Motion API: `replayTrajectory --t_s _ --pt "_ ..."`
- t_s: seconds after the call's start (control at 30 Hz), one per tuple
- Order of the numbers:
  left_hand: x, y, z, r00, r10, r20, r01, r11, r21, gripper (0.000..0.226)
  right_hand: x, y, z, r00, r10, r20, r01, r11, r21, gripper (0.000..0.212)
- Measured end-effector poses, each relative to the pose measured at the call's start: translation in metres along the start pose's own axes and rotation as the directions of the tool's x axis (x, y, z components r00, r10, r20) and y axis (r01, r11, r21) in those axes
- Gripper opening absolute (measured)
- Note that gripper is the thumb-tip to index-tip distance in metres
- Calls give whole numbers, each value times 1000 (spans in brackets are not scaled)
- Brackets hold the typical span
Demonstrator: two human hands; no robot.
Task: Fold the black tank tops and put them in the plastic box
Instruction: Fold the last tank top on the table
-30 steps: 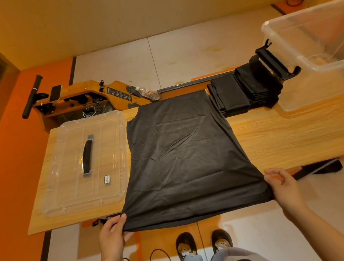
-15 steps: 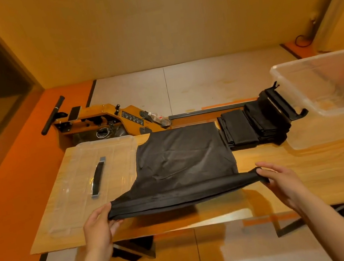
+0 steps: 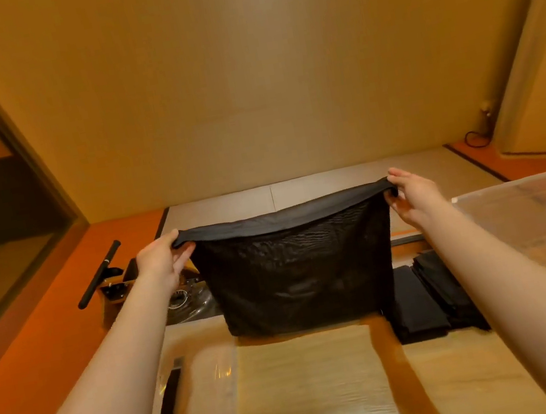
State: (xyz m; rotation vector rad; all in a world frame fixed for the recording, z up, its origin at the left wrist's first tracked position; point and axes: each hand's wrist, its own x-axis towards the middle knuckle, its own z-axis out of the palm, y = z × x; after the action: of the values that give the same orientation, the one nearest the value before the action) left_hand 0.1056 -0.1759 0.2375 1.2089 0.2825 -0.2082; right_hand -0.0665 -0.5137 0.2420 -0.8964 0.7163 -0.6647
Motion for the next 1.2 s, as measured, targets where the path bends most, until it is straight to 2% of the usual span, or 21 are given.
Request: replayTrajectory --t_s 0.17,0.33,0.4,0.53,0.67,0.9,1.03,1.2 --pt "11 90 50 981 190 37 -185 976 -112 7 6 -85 57 976 -210 62 206 977 59 17" --pt "-19 153 61 904 421 70 -421 907 -13 5 -20 -140 76 895 -425 137 423 905 43 14" --pt "-33 157 51 871 479 107 -486 872 56 7 -30 -144 71 882 -451 135 456 890 -5 13" --pt "-58 130 20 839 524 148 -544 820 180 11 -50 -123 46 901 -418 117 425 904 -40 13" --pt "-78 60 -27 868 482 116 -494 821 286 11 -76 -69 2 933 -349 89 358 926 -119 13" --pt "-109 -78 -121 943 331 -24 -301 885 355 13 -114 52 -101 989 -142 37 147 949 -278 11" --pt "-125 -138 -162 978 207 -39 -165 869 467 13 -129 112 -154 999 -37 -17 29 931 -364 14" --pt "-146 -189 -200 990 53 -130 11 892 453 12 -140 153 -199 989 127 -75 -147 900 -411 17"
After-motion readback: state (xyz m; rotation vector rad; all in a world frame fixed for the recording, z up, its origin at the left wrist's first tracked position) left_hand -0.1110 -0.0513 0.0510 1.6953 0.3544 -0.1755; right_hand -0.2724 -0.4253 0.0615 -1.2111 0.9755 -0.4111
